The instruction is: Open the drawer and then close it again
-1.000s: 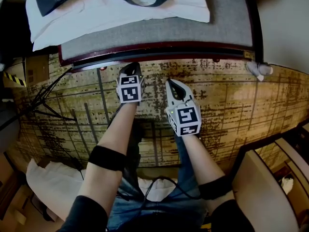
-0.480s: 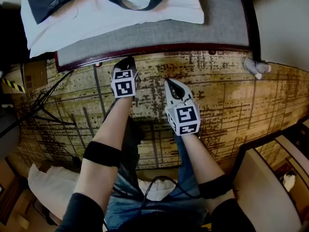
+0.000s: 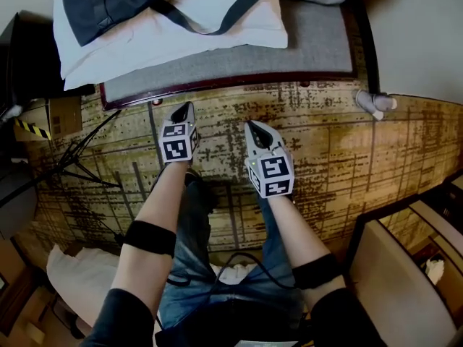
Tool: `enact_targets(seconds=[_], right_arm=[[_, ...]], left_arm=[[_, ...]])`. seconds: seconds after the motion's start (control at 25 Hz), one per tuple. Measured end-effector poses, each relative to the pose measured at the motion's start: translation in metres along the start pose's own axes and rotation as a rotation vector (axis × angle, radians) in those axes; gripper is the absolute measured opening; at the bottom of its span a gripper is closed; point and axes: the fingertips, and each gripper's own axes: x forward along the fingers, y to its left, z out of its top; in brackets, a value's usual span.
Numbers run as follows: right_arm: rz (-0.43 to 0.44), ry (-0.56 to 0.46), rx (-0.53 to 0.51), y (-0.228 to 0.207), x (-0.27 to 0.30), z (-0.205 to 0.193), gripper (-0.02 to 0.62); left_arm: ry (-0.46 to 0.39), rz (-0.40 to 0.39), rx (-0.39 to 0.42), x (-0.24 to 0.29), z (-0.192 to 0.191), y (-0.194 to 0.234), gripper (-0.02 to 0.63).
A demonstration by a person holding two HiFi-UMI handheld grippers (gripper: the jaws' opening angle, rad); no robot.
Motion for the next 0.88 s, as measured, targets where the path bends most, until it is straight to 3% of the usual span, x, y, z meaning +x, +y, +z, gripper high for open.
enact_targets(seconds=[0.24, 0.52, 0.68, 0.88], right_arm=[[0.033, -0.016, -0.037, 0.025, -0.075, 0.077, 0.002], [-0.002, -0.117, -0.036, 0.029, -0.18, 0.184, 0.002], [-0.026, -0.138, -0.07, 0.031, -0.225, 0.221, 0.002], [-0.049, -0.158, -0.083, 0.034, -0.271, 0.253, 0.0]], left_arm=[[-0.085, 0.009, 0.014, -0.137, 0.066, -0.024, 0.0], [-0.254, -0.031, 0.089, -0.273, 0.166, -0.066, 0.0], [-0.356, -0.015, 0.086, -0.333, 0.209, -0.071, 0.0], [-0.423, -0.026, 0.041, -0.388, 0.24, -0.076, 0.0]])
